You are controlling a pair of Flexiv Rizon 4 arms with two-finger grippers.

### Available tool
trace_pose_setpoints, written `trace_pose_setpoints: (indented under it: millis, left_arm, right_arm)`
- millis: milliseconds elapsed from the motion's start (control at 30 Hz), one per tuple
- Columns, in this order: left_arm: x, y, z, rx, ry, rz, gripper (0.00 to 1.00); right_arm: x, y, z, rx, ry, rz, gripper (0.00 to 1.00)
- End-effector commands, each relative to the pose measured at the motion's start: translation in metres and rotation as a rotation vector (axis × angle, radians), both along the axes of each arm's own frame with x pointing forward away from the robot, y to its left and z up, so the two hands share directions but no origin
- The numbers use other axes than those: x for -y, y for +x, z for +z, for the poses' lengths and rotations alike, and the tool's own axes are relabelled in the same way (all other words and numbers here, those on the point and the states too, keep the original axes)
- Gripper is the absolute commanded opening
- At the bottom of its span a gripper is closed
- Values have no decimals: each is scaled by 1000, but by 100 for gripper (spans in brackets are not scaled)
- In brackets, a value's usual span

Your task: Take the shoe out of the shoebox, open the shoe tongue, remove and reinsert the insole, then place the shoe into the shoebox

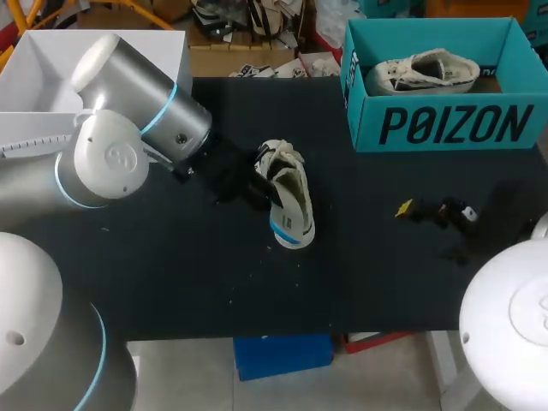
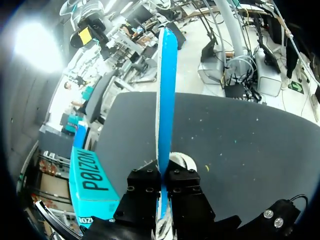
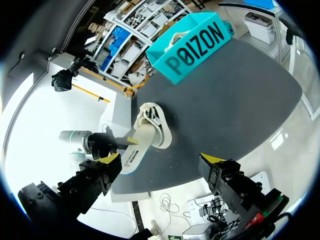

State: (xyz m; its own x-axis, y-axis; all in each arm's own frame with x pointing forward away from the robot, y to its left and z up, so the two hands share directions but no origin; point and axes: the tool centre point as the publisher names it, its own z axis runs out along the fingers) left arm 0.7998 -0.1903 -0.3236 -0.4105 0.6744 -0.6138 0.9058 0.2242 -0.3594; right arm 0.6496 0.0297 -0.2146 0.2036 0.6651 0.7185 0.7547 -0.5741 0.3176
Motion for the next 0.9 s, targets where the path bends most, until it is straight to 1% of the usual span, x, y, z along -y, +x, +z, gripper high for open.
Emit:
trace_pose_setpoints:
  millis: [33, 267, 433, 700, 900]
  left_arm:
    - [1, -10, -6, 12, -62, 33, 0]
    - [4, -15, -9, 5, -105, 70, 0]
    - [7, -15, -8, 17, -138, 112, 0]
    - [13, -14, -13, -3, -132, 105, 0]
    - [12, -13, -16, -7, -105, 85, 0]
  right_arm:
    - [6, -1, -2, -78, 40, 84, 100]
    - [6, -1, -2, -78, 40, 84, 100]
    - [6, -1, -2, -78, 40, 84, 100]
    - [6, -1, -2, -78, 40, 84, 100]
    - [6, -1, -2, -78, 40, 84, 100]
